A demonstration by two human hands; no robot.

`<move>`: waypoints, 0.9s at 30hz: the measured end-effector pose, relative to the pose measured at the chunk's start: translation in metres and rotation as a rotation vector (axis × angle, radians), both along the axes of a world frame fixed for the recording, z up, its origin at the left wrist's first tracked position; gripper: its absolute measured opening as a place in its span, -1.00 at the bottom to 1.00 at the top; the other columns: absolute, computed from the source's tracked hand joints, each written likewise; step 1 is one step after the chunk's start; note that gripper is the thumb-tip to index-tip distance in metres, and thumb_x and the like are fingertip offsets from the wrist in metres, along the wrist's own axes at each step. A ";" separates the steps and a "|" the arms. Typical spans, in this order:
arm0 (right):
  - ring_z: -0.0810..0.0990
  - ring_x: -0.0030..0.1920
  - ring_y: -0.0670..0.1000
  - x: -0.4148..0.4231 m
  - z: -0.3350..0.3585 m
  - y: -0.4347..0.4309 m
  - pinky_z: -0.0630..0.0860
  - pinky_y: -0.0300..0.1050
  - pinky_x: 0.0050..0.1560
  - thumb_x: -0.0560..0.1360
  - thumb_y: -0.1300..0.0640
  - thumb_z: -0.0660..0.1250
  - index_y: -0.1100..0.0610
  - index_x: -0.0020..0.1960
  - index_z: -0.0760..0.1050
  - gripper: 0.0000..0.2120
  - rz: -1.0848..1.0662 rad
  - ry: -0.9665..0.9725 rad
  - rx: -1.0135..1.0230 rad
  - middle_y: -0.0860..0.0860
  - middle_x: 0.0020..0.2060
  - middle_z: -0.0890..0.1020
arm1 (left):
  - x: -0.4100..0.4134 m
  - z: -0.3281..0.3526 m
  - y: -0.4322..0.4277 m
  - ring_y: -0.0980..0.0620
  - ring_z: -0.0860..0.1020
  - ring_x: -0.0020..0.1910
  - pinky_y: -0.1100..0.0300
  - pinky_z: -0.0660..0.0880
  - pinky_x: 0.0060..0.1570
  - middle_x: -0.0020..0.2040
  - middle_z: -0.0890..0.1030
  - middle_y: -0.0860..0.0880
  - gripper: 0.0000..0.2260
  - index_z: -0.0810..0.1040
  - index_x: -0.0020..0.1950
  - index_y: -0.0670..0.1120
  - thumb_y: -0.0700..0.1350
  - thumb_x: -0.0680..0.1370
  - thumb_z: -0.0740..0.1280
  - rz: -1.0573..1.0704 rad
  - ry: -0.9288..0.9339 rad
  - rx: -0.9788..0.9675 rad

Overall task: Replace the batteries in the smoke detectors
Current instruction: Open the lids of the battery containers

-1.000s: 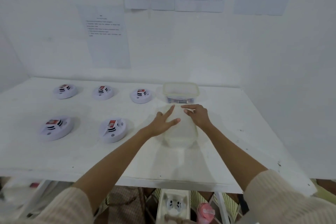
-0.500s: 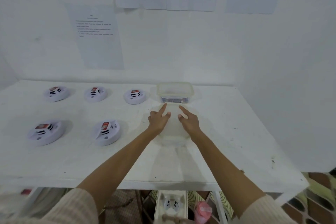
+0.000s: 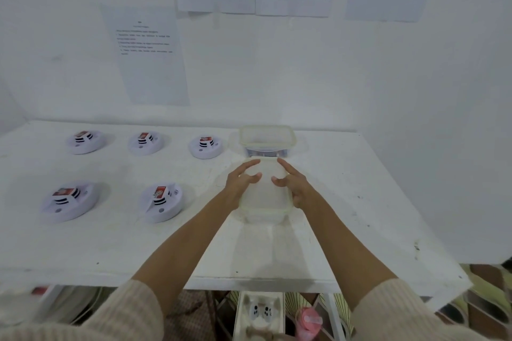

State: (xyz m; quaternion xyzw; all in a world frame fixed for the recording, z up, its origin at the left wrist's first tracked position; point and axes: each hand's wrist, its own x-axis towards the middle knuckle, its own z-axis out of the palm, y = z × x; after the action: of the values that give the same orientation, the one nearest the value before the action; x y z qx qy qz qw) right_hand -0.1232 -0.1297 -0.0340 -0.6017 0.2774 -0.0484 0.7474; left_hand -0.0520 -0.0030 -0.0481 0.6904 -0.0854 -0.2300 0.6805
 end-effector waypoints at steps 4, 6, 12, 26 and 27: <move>0.47 0.06 0.16 0.005 0.001 0.001 0.49 0.02 -0.04 0.40 0.41 0.38 -0.03 0.38 0.37 -0.36 0.009 -0.021 -0.008 0.13 0.21 0.47 | 0.000 -0.002 0.006 -0.05 0.51 0.06 0.19 0.50 -0.13 0.20 0.56 -0.08 -0.77 0.64 0.05 -0.02 -0.21 0.43 0.45 0.089 -0.049 0.000; 0.47 0.06 0.16 0.008 0.003 0.005 0.49 0.00 -0.02 0.37 0.43 0.38 0.01 0.36 0.40 -0.36 0.008 -0.072 -0.045 0.16 0.22 0.48 | 0.001 -0.004 0.012 -0.03 0.52 0.08 0.17 0.50 -0.03 0.21 0.56 -0.07 -0.76 0.63 0.09 -0.03 -0.19 0.43 0.46 0.083 -0.059 -0.015; 0.44 0.07 -0.04 0.008 0.004 0.012 0.39 -0.28 0.05 0.32 0.29 0.49 0.06 0.28 0.50 -0.46 -0.092 -0.125 -0.448 0.09 0.24 0.53 | 0.013 -0.003 0.017 -0.02 0.44 0.29 0.07 0.40 0.30 0.32 0.49 -0.04 -0.66 0.59 0.19 0.03 -0.11 0.42 0.47 0.034 -0.142 0.078; 0.44 0.15 0.15 0.009 -0.002 0.018 0.38 -0.04 0.22 0.39 0.01 0.45 -0.11 0.39 0.31 -0.38 -0.155 -0.021 -0.742 0.07 -0.01 0.27 | 0.012 0.007 0.010 -0.09 0.31 0.37 0.10 0.28 0.29 0.39 0.30 -0.18 -0.26 0.15 0.51 -0.01 0.07 0.43 0.44 0.091 -0.418 0.373; 0.42 0.17 0.15 0.008 -0.002 0.018 0.36 -0.05 0.23 0.39 0.01 0.45 -0.10 0.41 0.29 -0.36 -0.145 -0.030 -0.744 0.09 0.01 0.28 | 0.011 0.008 0.010 -0.08 0.29 0.38 0.11 0.26 0.30 0.40 0.29 -0.17 -0.26 0.16 0.51 -0.02 0.05 0.43 0.44 0.106 -0.427 0.362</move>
State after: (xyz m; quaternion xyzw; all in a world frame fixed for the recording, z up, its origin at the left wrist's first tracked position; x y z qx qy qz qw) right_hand -0.1154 -0.1120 -0.0360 -0.8100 0.2719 -0.2074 0.4765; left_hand -0.0412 0.0072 -0.0404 0.8369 -0.1481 -0.0547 0.5240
